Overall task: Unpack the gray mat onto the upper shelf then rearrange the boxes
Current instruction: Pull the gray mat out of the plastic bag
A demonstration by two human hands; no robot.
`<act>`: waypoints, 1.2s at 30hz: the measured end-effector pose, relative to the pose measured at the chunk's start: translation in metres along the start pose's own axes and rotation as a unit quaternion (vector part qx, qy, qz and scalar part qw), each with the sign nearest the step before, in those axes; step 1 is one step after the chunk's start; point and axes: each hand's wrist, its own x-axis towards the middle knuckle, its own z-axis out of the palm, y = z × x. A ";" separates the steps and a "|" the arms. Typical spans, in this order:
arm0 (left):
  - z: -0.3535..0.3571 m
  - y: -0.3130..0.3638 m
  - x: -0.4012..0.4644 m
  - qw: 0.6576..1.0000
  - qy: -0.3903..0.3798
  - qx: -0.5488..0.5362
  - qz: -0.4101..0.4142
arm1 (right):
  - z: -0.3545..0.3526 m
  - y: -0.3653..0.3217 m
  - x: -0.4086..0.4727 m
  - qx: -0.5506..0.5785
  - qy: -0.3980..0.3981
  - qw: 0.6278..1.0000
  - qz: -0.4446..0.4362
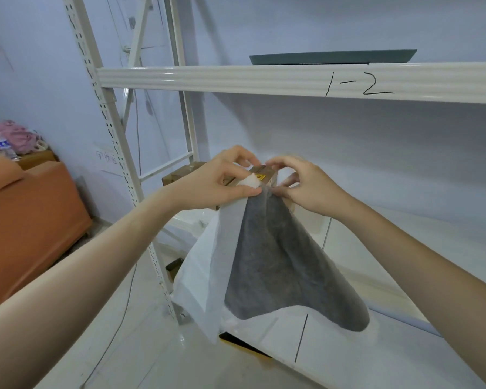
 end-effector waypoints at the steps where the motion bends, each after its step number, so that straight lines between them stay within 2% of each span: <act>1: 0.001 0.005 0.002 1.000 0.011 -0.021 0.007 | 0.002 -0.002 -0.001 0.017 0.005 1.000 0.000; 6: 0.000 0.015 0.009 0.990 0.056 -0.118 -0.049 | 0.006 -0.008 -0.010 0.014 0.044 0.999 -0.010; 8: -0.001 0.012 0.011 0.980 0.121 -0.123 -0.102 | 0.002 -0.003 -0.014 0.012 0.049 0.999 0.006; 11: -0.010 0.005 0.011 0.943 0.237 -0.159 -0.172 | -0.001 0.015 -0.025 0.015 0.062 0.997 0.053; 13: -0.018 0.001 0.010 0.924 0.274 -0.189 -0.186 | 0.000 0.030 -0.036 0.043 0.056 0.994 0.083; 17: -0.021 0.001 0.006 0.931 0.272 -0.185 -0.154 | 0.007 0.047 -0.059 0.093 -0.029 0.987 0.129; 20: -0.012 0.005 0.009 0.944 0.256 -0.161 -0.130 | 0.018 0.046 -0.068 0.119 -0.085 0.981 0.128; 26: -0.003 0.010 0.019 0.967 0.223 -0.082 -0.091 | 0.025 0.041 -0.061 0.082 -0.026 0.994 0.067; 31: -0.010 0.004 0.021 0.968 0.230 -0.046 -0.088 | 0.012 0.045 -0.055 0.055 0.016 0.995 0.084; 34: -0.009 0.004 0.020 0.965 0.238 -0.058 -0.088 | 0.005 0.044 -0.054 0.088 -0.025 0.991 0.101; 36: -0.007 0.004 0.020 0.965 0.242 -0.058 -0.083 | 0.005 0.041 -0.053 0.070 -0.051 0.991 0.100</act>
